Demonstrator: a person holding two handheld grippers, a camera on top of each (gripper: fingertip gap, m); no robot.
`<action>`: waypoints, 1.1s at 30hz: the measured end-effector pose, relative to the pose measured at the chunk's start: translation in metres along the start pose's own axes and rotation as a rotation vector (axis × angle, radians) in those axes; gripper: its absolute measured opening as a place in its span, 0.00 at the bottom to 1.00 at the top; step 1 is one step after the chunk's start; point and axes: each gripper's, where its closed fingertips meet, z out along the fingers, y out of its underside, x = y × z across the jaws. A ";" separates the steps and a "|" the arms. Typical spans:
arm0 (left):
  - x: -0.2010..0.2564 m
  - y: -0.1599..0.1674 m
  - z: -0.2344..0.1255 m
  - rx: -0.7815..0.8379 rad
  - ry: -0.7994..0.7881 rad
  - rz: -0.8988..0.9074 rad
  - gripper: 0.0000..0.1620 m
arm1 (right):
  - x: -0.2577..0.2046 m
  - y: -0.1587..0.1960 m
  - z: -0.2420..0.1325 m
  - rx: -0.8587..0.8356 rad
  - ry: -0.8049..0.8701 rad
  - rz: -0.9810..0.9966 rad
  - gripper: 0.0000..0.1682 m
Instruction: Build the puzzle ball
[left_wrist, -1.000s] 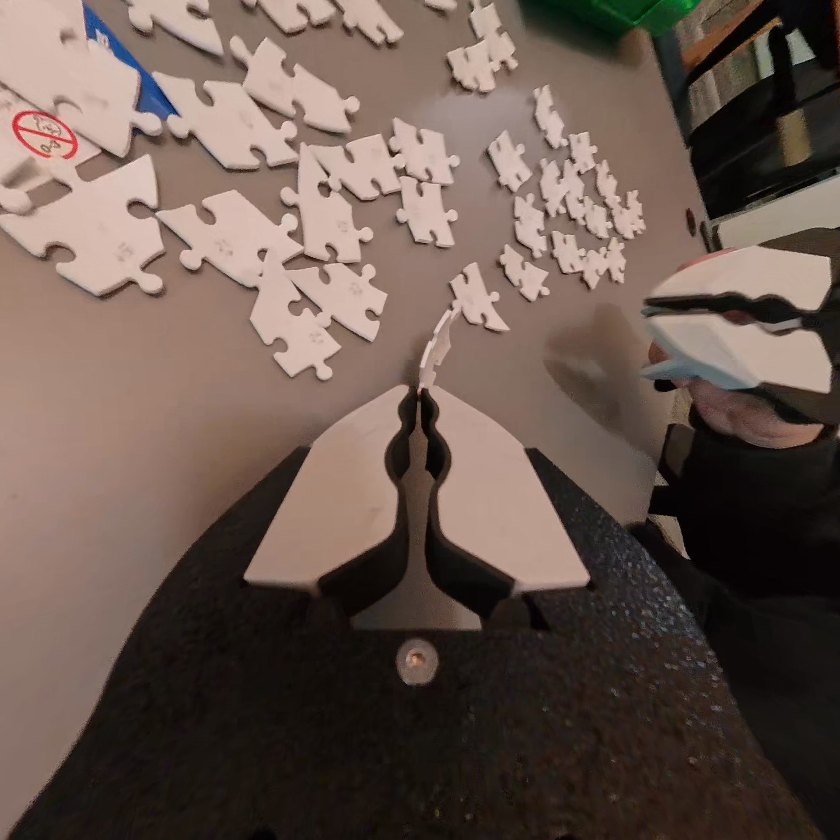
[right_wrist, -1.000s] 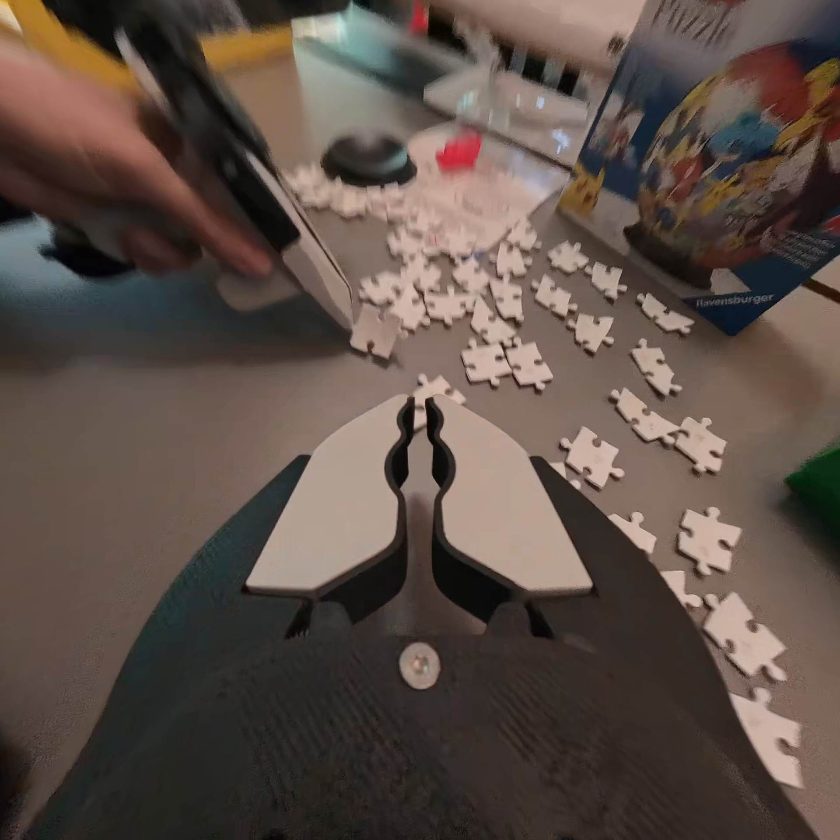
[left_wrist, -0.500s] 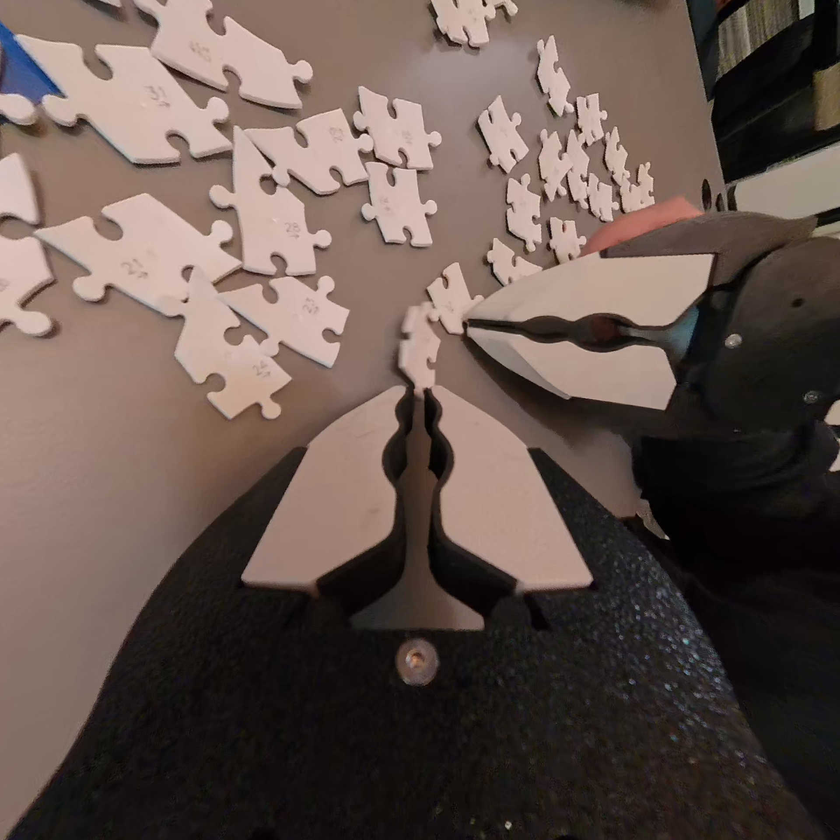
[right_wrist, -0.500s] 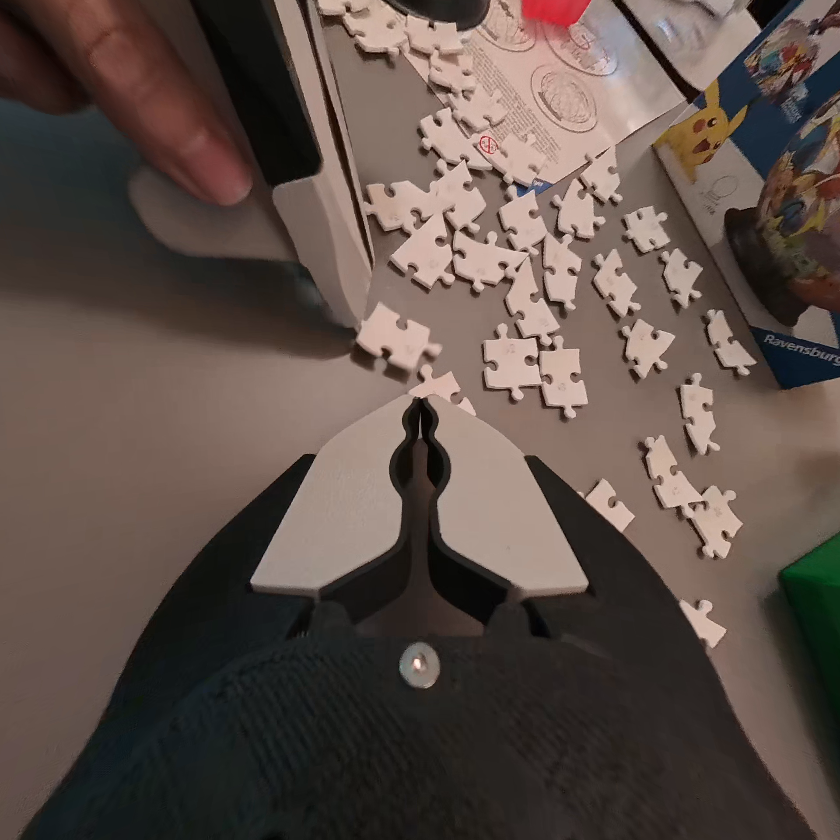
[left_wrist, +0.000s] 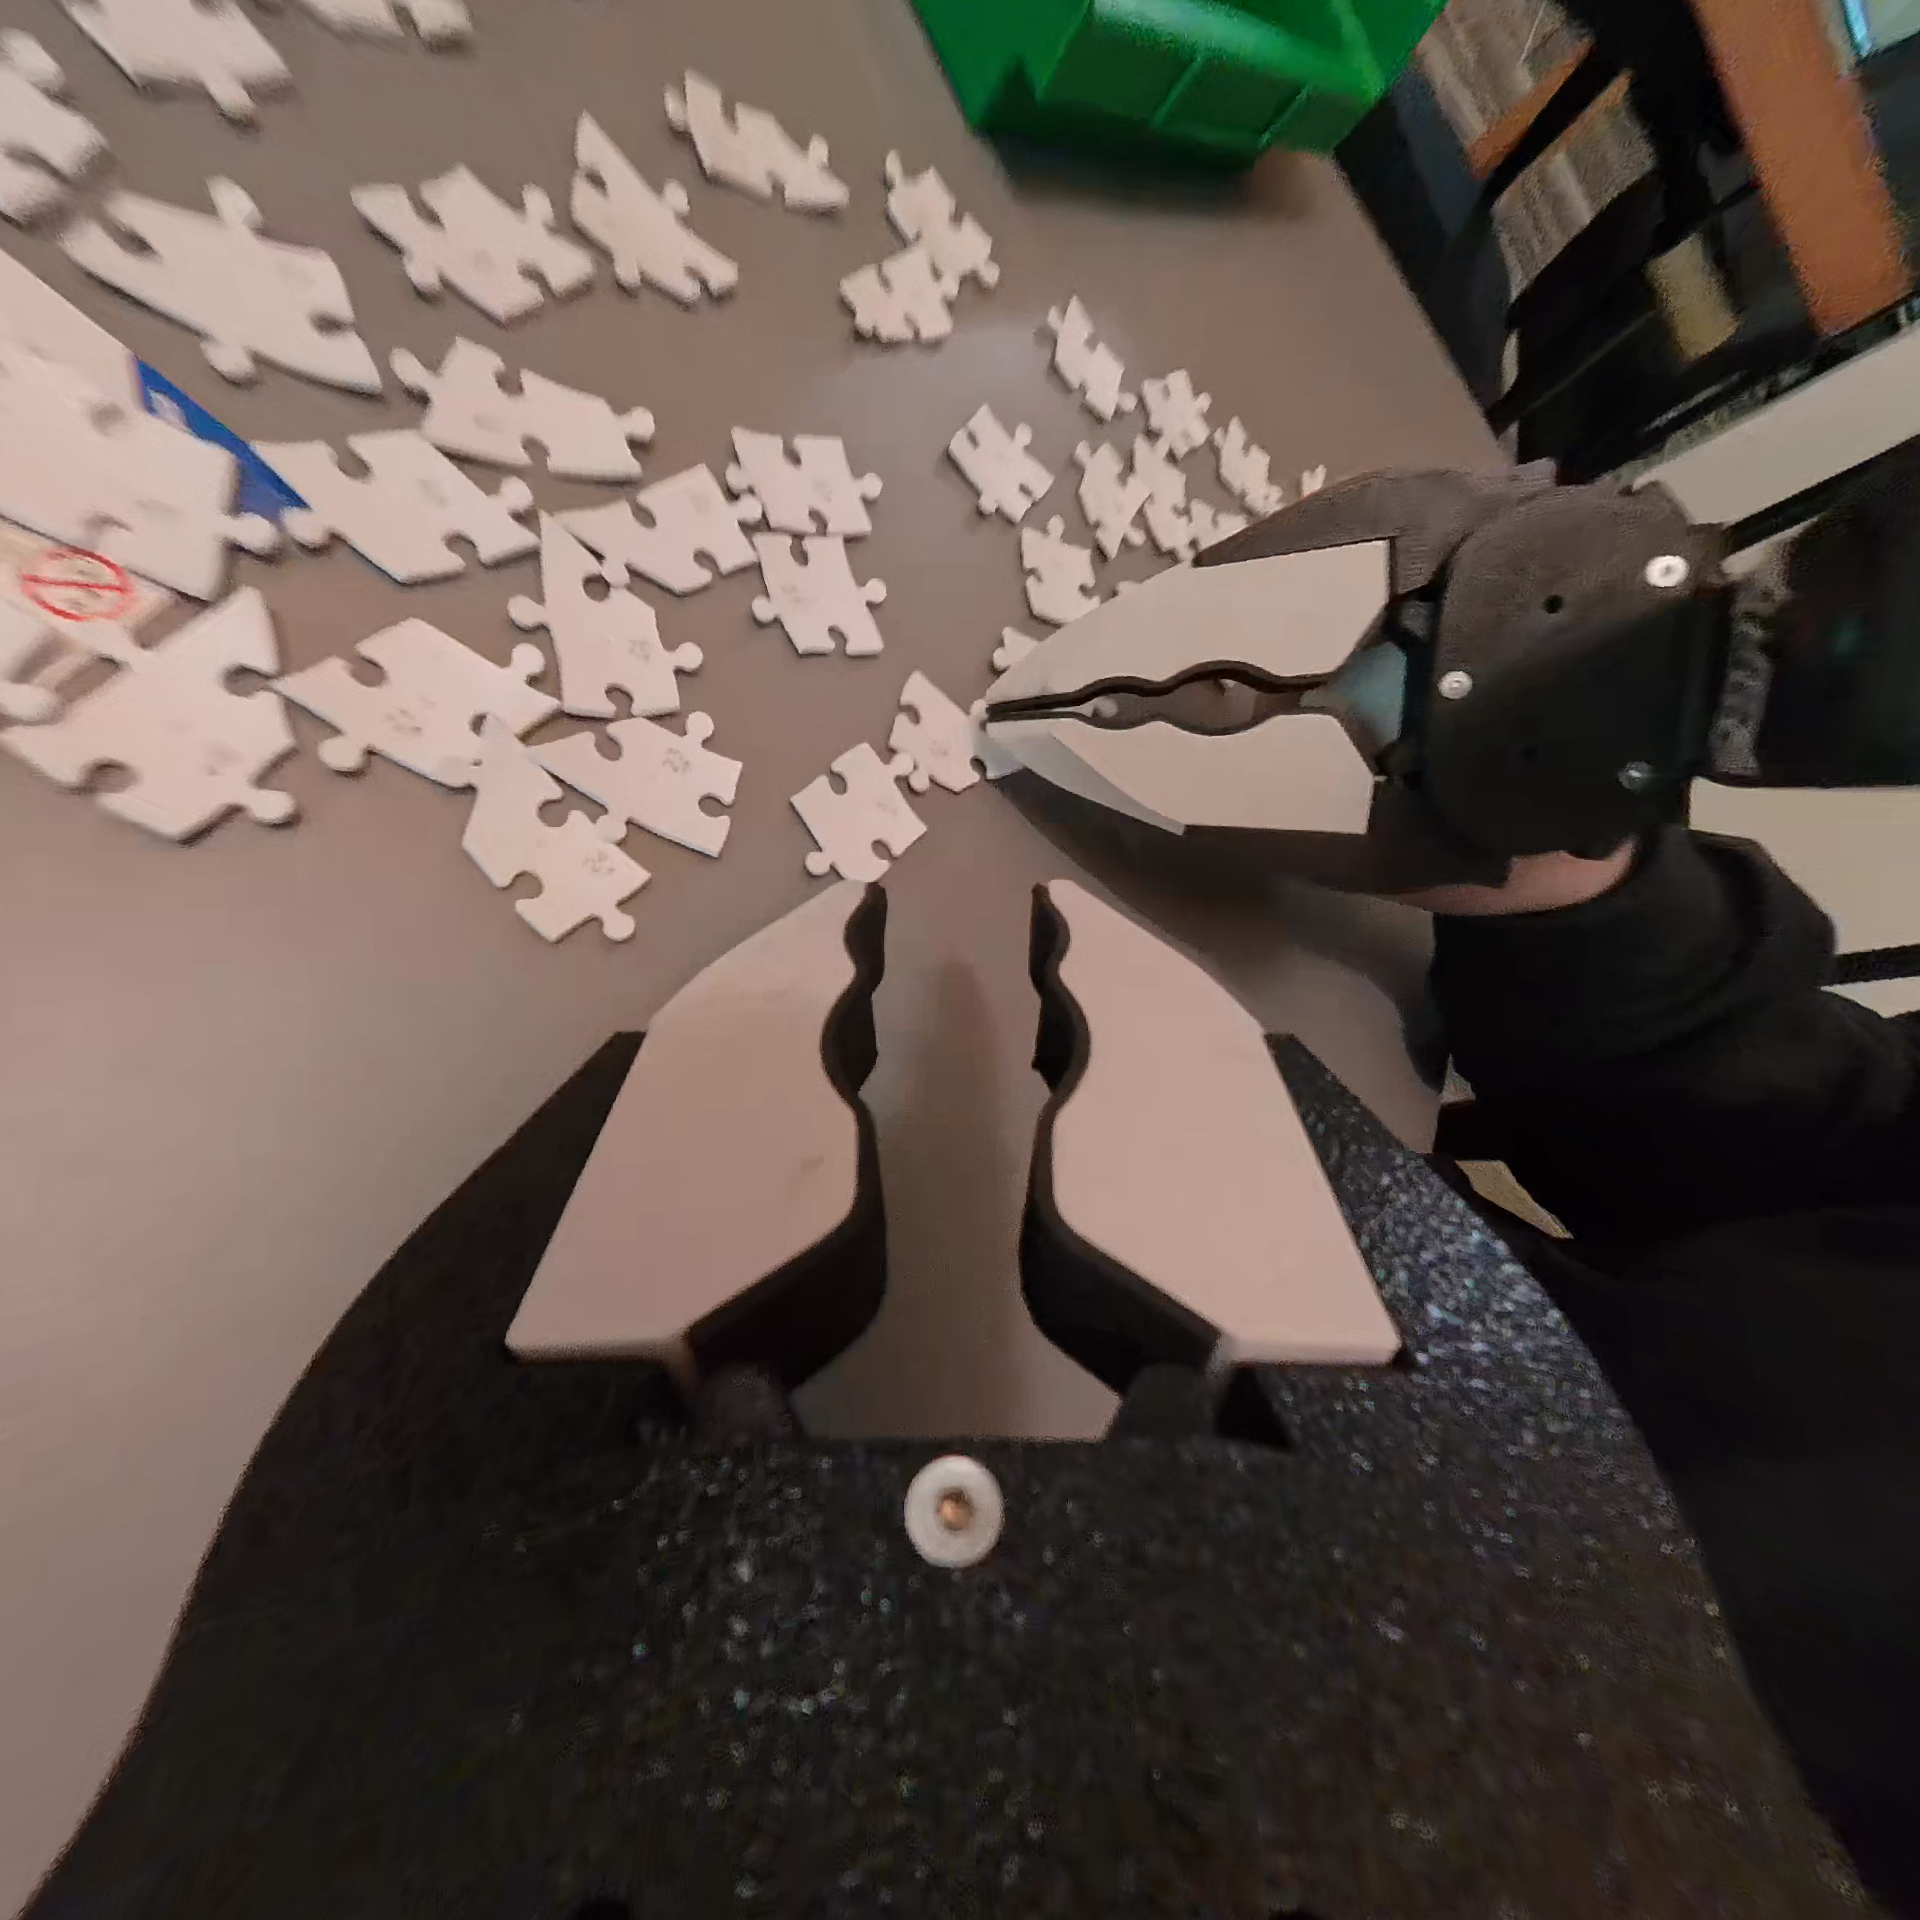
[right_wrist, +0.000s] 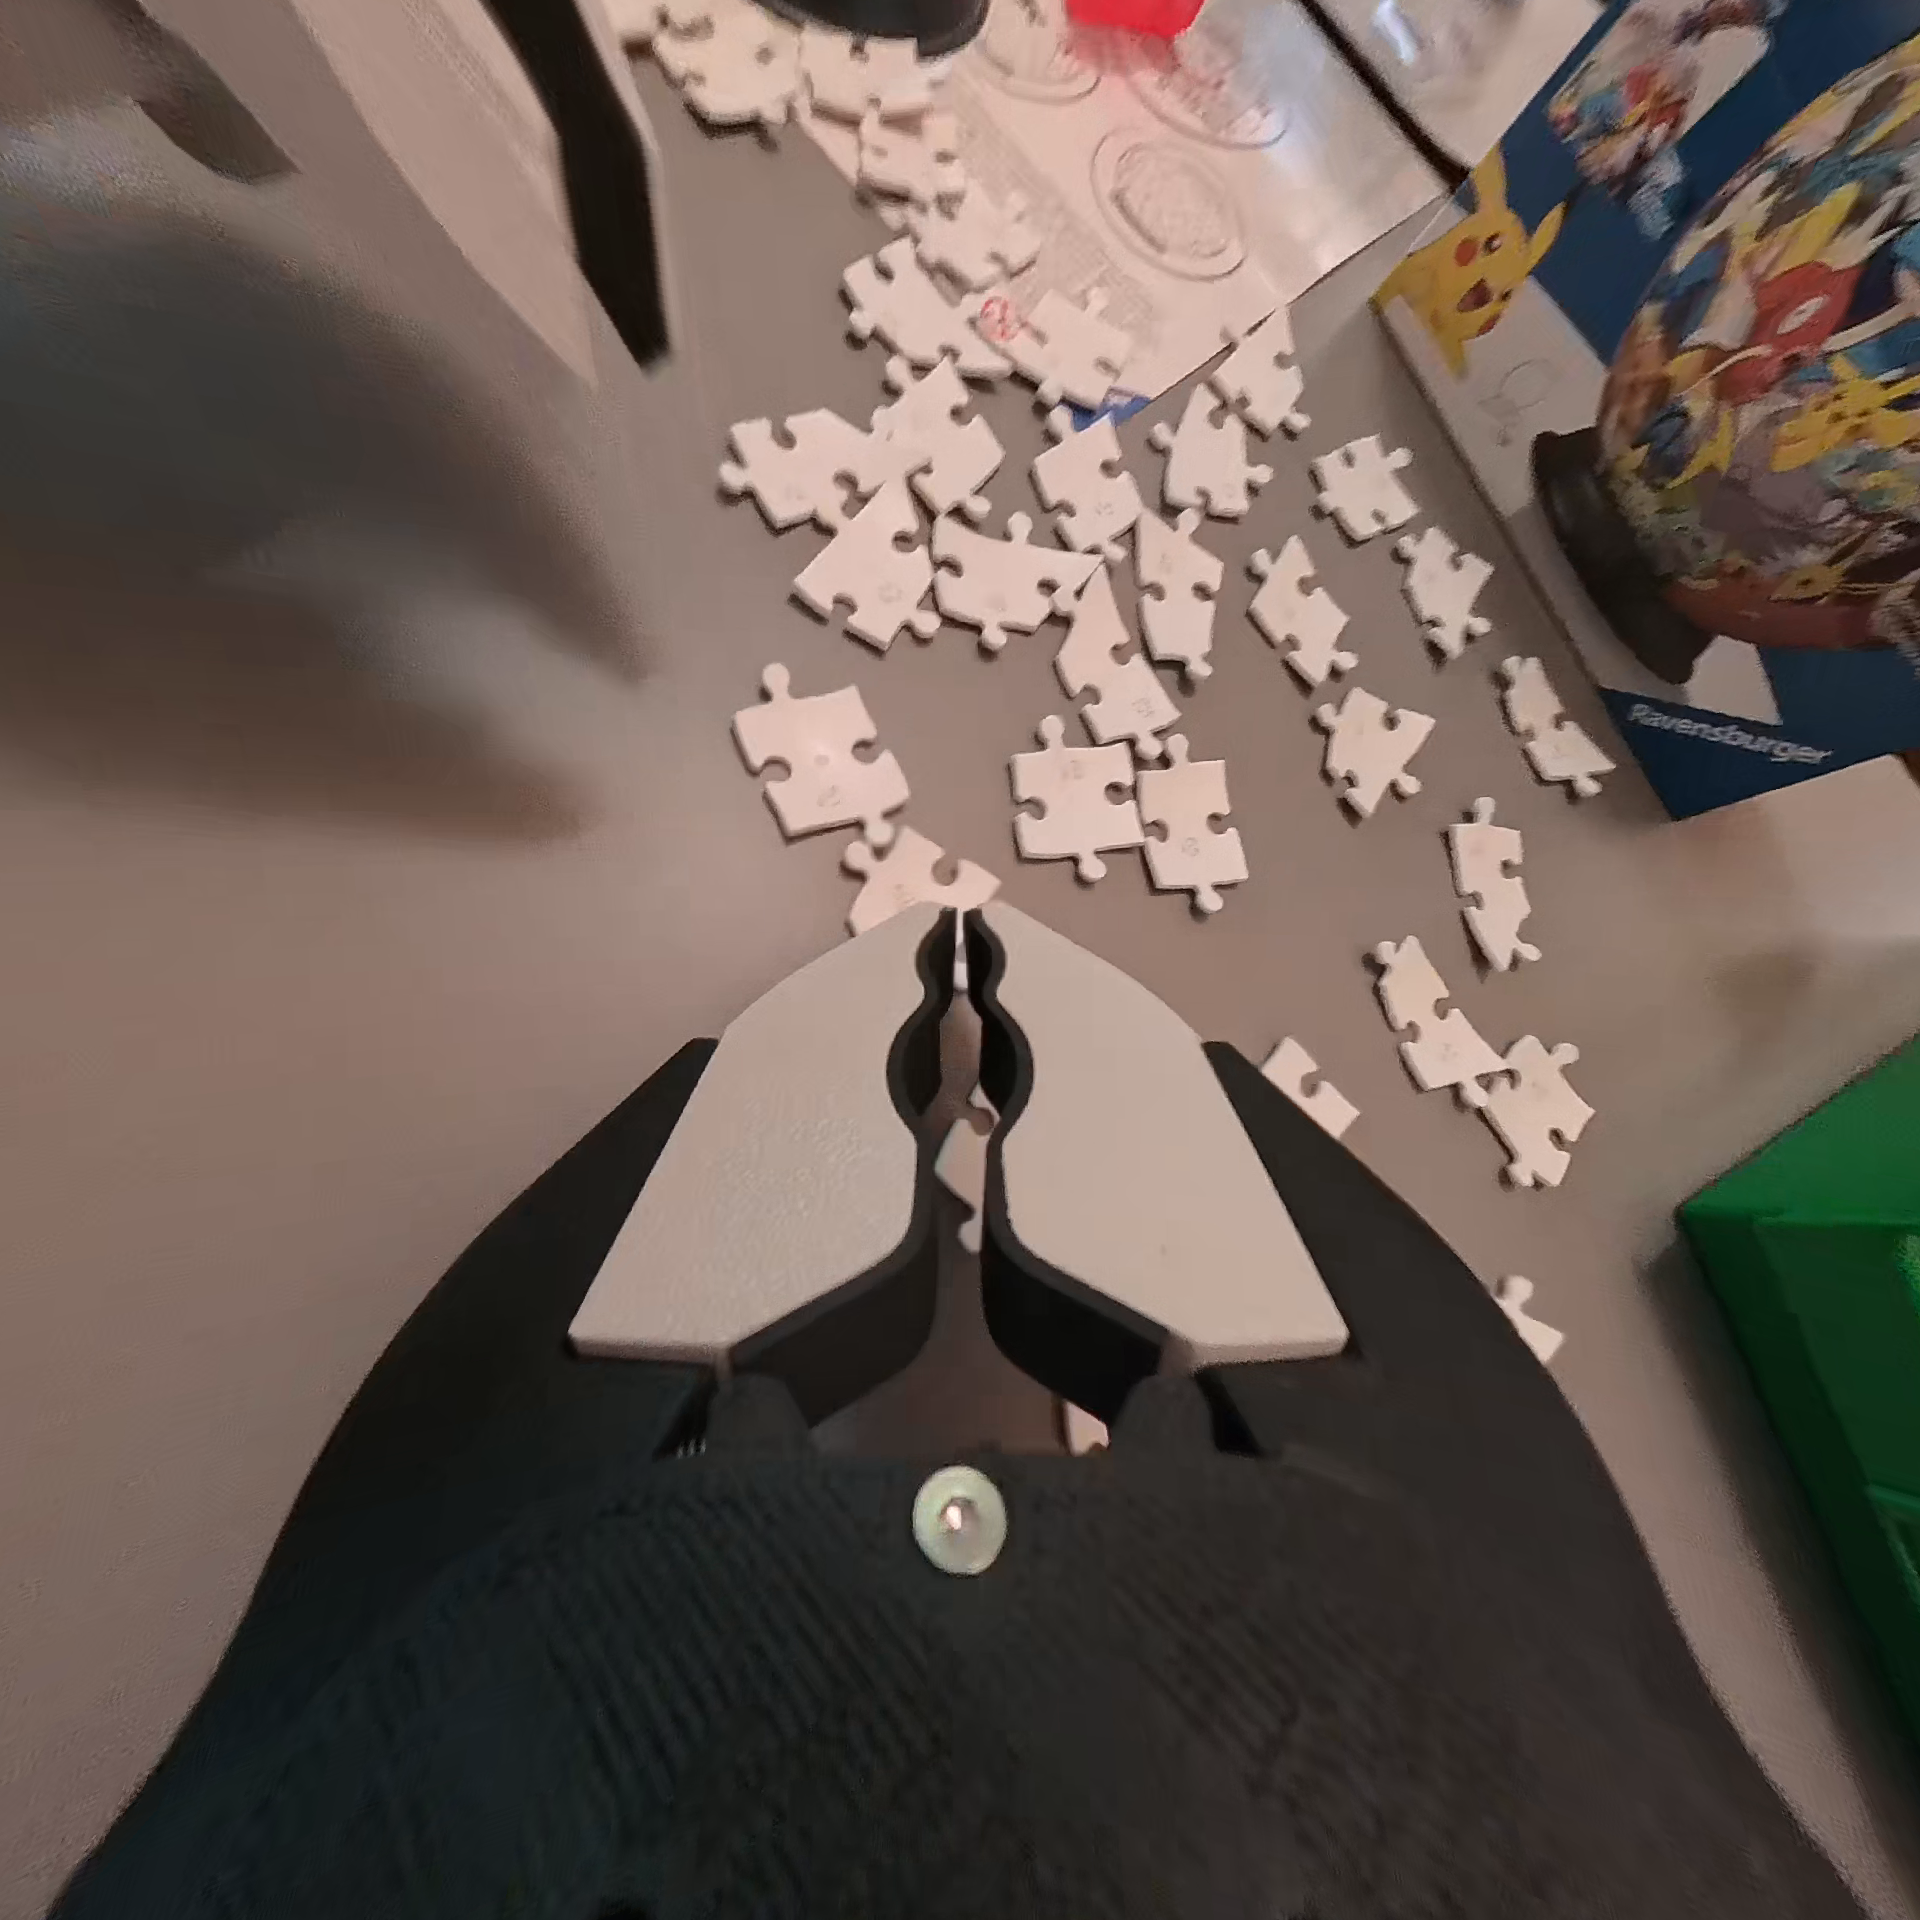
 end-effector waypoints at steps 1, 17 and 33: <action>0.001 -0.004 -0.012 0.036 -0.009 0.020 0.16 | 0.004 -0.003 -0.004 0.017 0.011 0.012 0.01; -0.232 0.084 -0.440 0.115 -1.094 -0.244 0.15 | 0.028 -0.057 -0.046 0.348 -0.017 0.260 0.34; -0.326 0.149 -0.405 -0.895 -0.877 0.323 0.41 | 0.005 -0.065 -0.043 0.306 -0.041 0.153 0.40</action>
